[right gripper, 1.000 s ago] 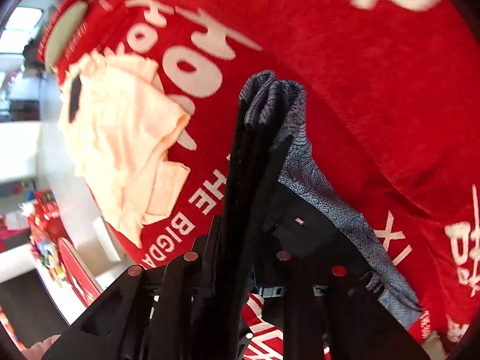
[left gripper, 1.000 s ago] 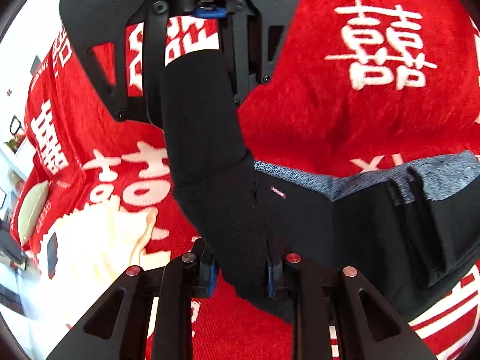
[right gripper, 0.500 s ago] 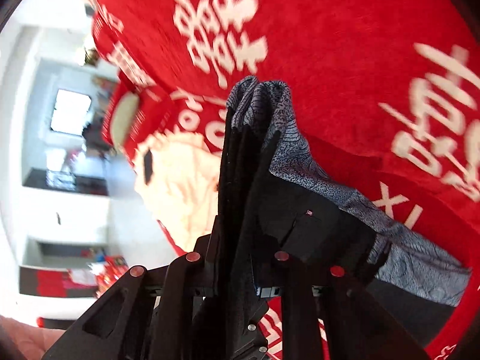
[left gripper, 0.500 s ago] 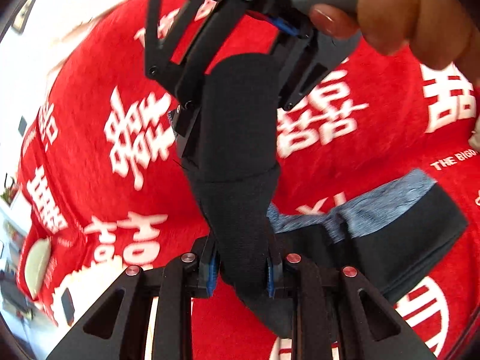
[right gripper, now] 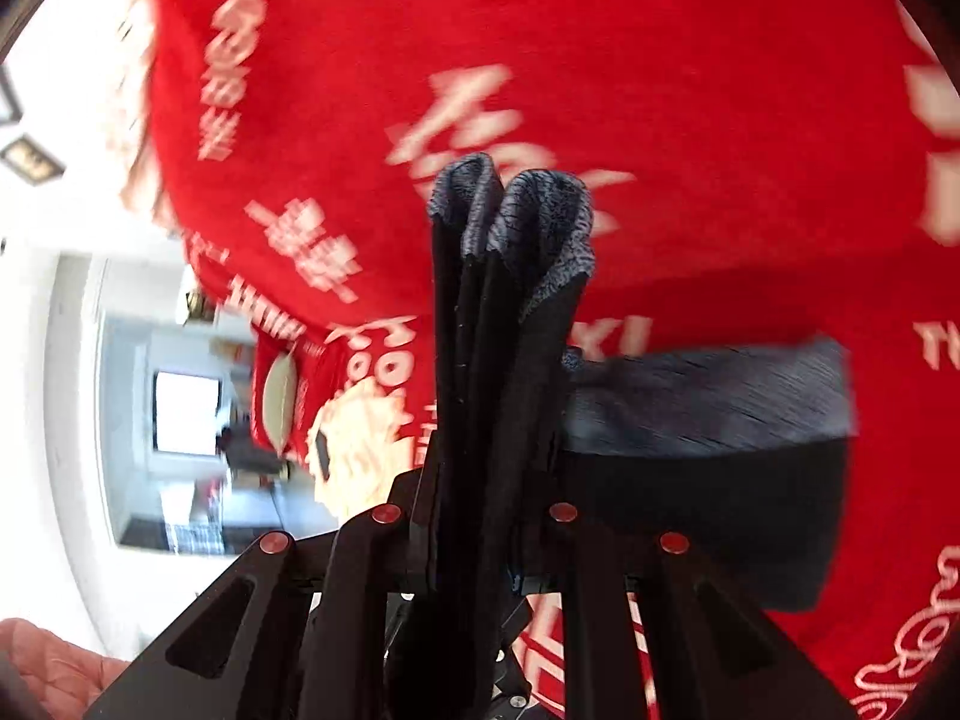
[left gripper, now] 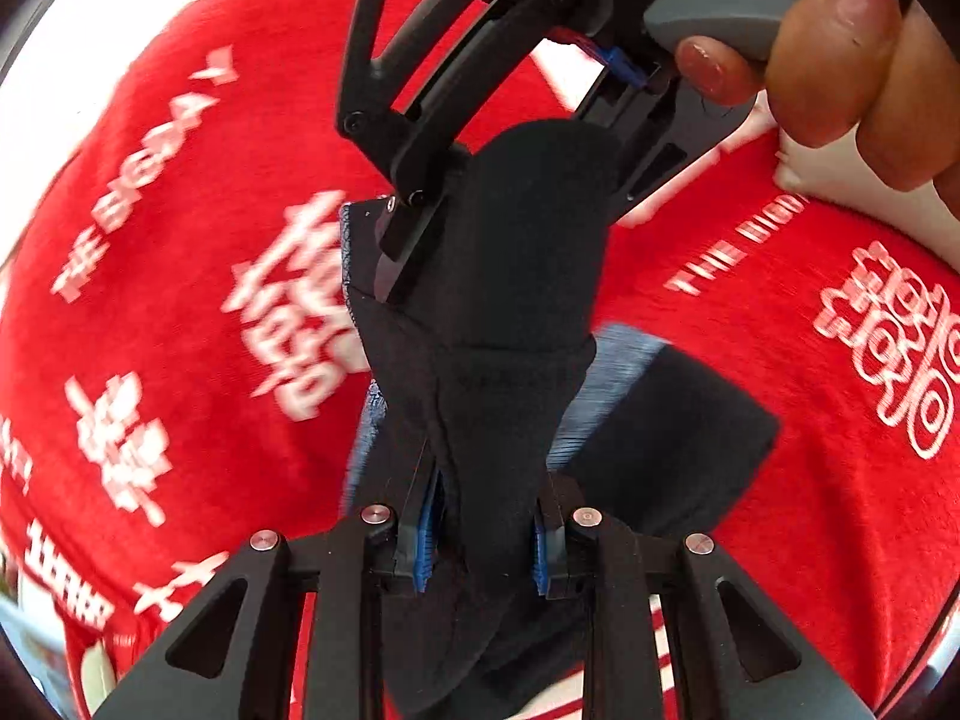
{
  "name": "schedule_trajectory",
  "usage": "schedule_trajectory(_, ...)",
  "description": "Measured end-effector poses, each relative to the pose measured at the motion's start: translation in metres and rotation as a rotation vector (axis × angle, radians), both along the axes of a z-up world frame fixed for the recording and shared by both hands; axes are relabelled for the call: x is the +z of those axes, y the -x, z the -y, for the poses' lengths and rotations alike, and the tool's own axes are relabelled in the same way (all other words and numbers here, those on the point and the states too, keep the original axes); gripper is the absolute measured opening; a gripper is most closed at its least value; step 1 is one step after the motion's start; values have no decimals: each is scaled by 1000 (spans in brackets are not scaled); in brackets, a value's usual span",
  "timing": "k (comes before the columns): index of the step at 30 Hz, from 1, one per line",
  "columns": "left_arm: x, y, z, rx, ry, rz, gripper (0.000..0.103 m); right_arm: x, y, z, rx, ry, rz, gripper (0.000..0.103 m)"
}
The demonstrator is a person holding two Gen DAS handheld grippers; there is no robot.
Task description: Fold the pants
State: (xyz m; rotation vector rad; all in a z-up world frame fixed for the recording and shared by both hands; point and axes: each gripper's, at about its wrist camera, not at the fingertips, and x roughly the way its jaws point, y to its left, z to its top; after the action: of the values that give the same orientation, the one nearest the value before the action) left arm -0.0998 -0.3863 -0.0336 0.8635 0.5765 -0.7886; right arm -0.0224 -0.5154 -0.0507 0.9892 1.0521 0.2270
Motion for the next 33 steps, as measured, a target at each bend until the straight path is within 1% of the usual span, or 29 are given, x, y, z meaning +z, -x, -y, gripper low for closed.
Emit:
schedule_trajectory(2, -16, 8, 12, -28, -33, -15, 25, -19, 16, 18, -35, -7, -25, 17)
schedule_trajectory(4, -36, 19, 24, -50, -77, -38, 25, -46, 31, 34, -63, -10, -62, 17)
schedule_trajectory(7, -61, 30, 35, -52, -133, -66, 25, -82, 44, 46, -97, -24, -111, 17)
schedule_trajectory(9, -74, 34, 39, -52, -159, -64, 25, -105, 54, 52, -123, -45, -127, 17)
schedule_trajectory(10, -80, 36, 40, -52, -171, -63, 25, -112, 56, 54, -129, -44, -131, 17)
schedule_trajectory(13, -86, 38, 42, -50, -185, -55, 25, -131, 61, 57, -143, -55, -135, 18)
schedule_trajectory(15, -86, 42, 41, -46, -193, -46, 29, -138, 63, 57, -154, -69, -121, 19)
schedule_trajectory(16, -84, 41, 41, -44, -197, -54, 31, -138, 64, 56, -156, -66, -115, 20)
schedule_trajectory(18, -79, 37, 37, -29, -199, -100, 42, -135, 65, 54, -147, -42, -115, 20)
schedule_trajectory(19, -76, 33, 34, -15, -195, -123, 62, -133, 67, 52, -142, -27, -120, 23)
schedule_trajectory(20, -67, 26, 27, 4, -174, -170, 70, -130, 67, 50, -138, -11, -130, 25)
schedule_trajectory(23, -48, 18, 10, 23, -135, -255, 70, -124, 73, 48, -136, 14, -161, 34)
schedule_trajectory(24, -40, 14, 2, 32, -115, -281, 70, -120, 77, 49, -144, 34, -180, 43)
schedule_trajectory(25, -35, 12, -3, 39, -100, -300, 70, -116, 80, 50, -155, 76, -208, 52)
schedule_trajectory(26, -26, 4, -11, 54, -71, -336, 70, -113, 84, 52, -164, 119, -232, 52)
schedule_trajectory(27, -20, -4, -16, 74, -46, -352, 70, -106, 87, 54, -176, 164, -252, 52)
schedule_trajectory(29, -9, -23, -26, 128, -13, -317, 70, -97, 89, 56, -199, 216, -273, 51)
schedule_trajectory(30, -3, -36, -30, 166, 6, -308, 70, -91, 89, 57, -214, 255, -291, 46)
schedule_trajectory(31, 1, -50, -35, 202, 27, -312, 70, -86, 88, 58, -222, 278, -292, 37)
schedule_trajectory(33, 5, -89, -45, 303, 75, -339, 70, -76, 78, 58, -224, 310, -269, 31)
